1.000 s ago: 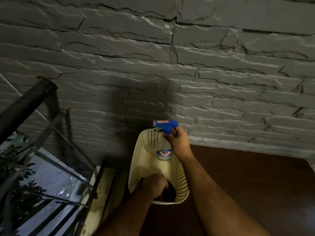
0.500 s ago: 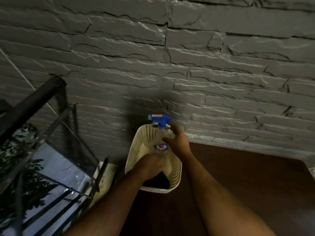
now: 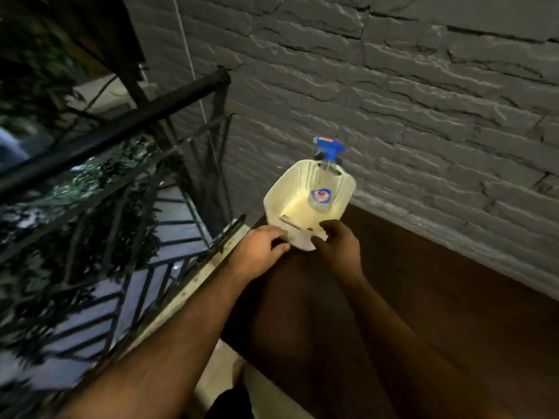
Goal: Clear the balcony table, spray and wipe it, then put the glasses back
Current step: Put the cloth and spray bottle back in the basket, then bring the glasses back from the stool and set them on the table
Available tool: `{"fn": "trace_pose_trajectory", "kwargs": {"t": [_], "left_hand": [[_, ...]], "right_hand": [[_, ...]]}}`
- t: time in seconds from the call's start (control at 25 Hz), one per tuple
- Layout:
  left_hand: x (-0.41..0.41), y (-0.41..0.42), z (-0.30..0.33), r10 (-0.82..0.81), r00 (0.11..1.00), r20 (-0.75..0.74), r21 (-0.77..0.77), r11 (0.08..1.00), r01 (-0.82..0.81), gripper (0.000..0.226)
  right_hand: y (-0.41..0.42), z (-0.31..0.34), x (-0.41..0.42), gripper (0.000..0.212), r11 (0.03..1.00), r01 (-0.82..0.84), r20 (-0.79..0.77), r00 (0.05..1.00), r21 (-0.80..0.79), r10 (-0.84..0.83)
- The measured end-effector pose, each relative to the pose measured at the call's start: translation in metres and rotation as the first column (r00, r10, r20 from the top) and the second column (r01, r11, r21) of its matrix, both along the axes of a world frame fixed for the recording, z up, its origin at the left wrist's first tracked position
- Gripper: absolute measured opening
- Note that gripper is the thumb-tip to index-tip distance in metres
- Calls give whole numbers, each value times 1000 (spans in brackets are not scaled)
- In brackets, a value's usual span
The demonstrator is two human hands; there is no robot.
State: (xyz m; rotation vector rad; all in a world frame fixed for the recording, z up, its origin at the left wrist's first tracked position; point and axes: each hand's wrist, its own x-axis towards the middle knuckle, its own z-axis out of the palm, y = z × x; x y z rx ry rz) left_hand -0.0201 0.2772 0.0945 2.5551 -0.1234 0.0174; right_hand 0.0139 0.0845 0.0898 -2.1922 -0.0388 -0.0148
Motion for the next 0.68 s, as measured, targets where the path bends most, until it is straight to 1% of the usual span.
{"fn": "trace_pose_trajectory", "kwargs": {"t": [0.12,0.2,0.32,0.44,0.52,0.68], "left_hand": [[-73,23,-6,162,987,-12,26,987,-161,39],[-119,40,-13,259,966,-27,25,966,-258,39],[-188,66,-20,417,908,-47,-26,908,-418,40],[-277,98,-37,586,804,-99,-66,802,-593,43],[-343,116,-48,684,710,-168,-75,709,-701,45],[-462,151,-56,813,537,-225,-31,545,-838,46]], "right_hand": [[33,-4,-53,31,986,-149,-61,986,78,154],[62,-11,-83,26,969,-236,-50,969,68,240],[103,-24,-128,20,926,-359,-89,925,115,369],[145,-37,-181,19,845,-517,-158,831,138,534],[175,-47,-223,21,775,-618,-187,753,129,632],[230,-64,-306,19,673,-726,-231,637,142,735]]}}
